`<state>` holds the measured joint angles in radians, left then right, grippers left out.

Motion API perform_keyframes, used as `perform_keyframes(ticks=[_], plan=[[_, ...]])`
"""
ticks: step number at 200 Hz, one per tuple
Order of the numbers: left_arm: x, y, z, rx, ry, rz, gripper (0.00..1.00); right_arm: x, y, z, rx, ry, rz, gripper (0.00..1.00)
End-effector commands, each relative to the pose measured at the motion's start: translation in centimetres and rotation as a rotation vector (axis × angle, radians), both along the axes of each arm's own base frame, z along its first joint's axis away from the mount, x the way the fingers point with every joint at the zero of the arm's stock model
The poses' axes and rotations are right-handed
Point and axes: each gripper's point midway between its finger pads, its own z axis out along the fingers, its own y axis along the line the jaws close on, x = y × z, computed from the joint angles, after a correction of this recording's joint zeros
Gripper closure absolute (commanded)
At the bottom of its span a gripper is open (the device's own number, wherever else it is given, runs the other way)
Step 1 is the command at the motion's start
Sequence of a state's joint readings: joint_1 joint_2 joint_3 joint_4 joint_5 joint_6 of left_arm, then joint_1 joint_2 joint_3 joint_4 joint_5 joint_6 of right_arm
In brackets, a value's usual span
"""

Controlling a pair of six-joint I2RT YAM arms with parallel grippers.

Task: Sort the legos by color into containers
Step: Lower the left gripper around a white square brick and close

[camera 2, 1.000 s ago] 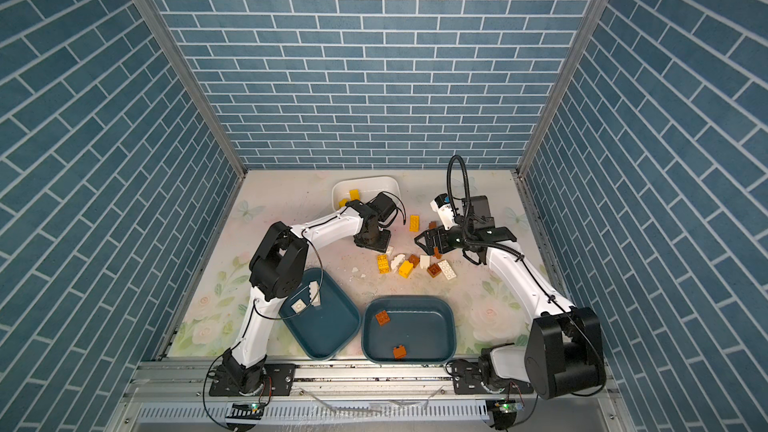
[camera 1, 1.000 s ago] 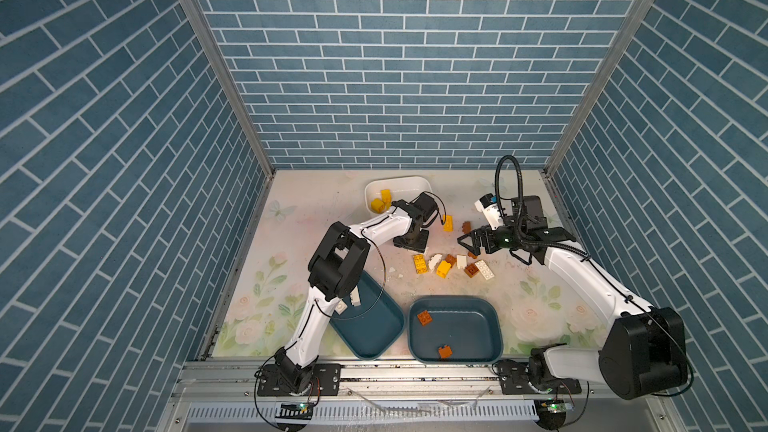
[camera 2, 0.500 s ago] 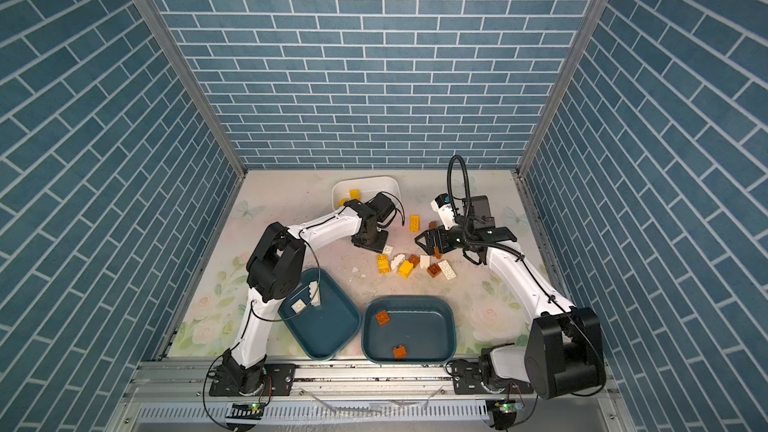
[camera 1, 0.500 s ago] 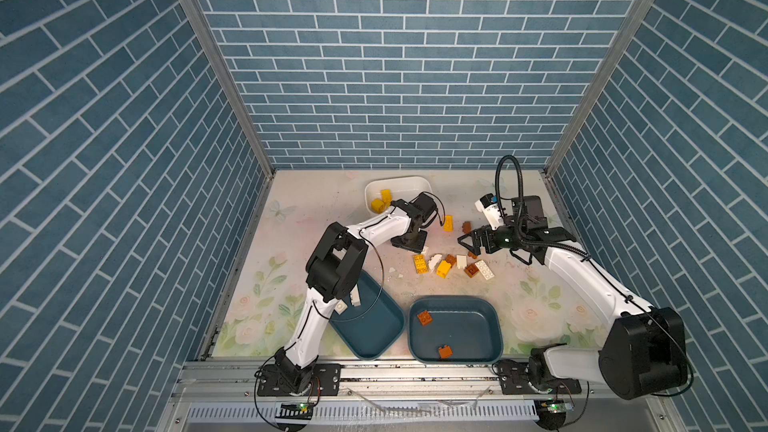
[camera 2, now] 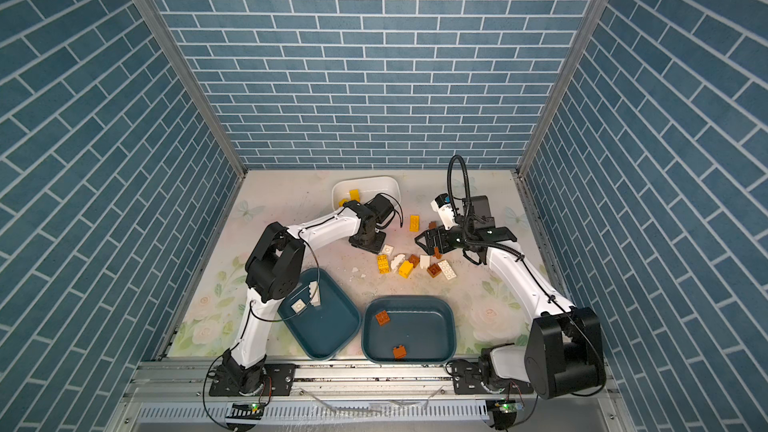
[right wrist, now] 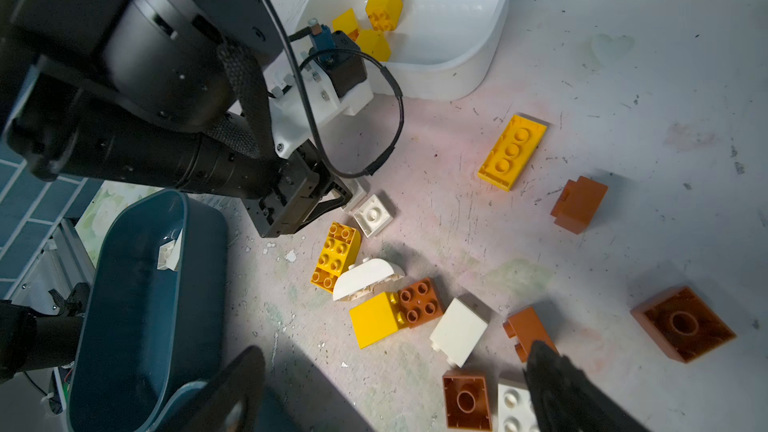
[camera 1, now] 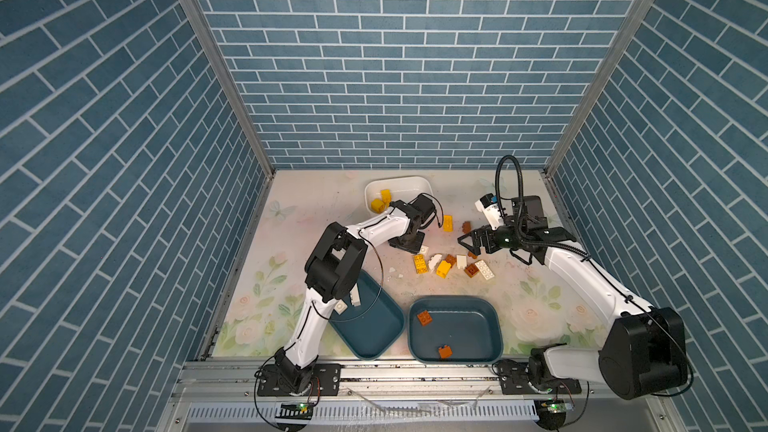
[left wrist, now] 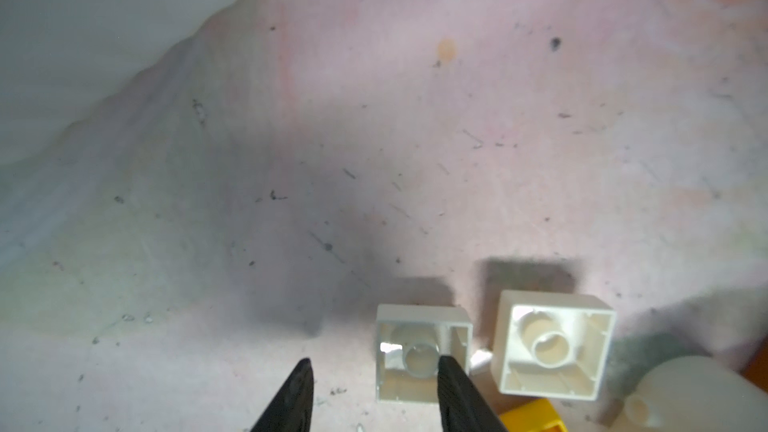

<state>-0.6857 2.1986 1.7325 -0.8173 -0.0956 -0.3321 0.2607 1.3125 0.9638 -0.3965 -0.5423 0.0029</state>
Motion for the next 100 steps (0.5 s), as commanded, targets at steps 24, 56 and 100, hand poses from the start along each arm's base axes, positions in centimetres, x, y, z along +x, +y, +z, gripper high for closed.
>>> perform_keyframes(ticks=[24,56,100], plan=[[-0.2,1.2,2.5,-0.017,-0.017,-0.001,0.49,-0.2,-0.1,-0.3,-0.001,0.012,0.001,0.02],[-0.1,0.3,3.1,-0.061,-0.019,-0.006,0.47,-0.4,-0.1,-0.4,0.003,0.016,-0.001,0.02],[-0.4,-0.5,0.7,-0.077,0.034,-0.035,0.43,-0.5,-0.2,-0.4,0.001,0.02,0.002,0.02]])
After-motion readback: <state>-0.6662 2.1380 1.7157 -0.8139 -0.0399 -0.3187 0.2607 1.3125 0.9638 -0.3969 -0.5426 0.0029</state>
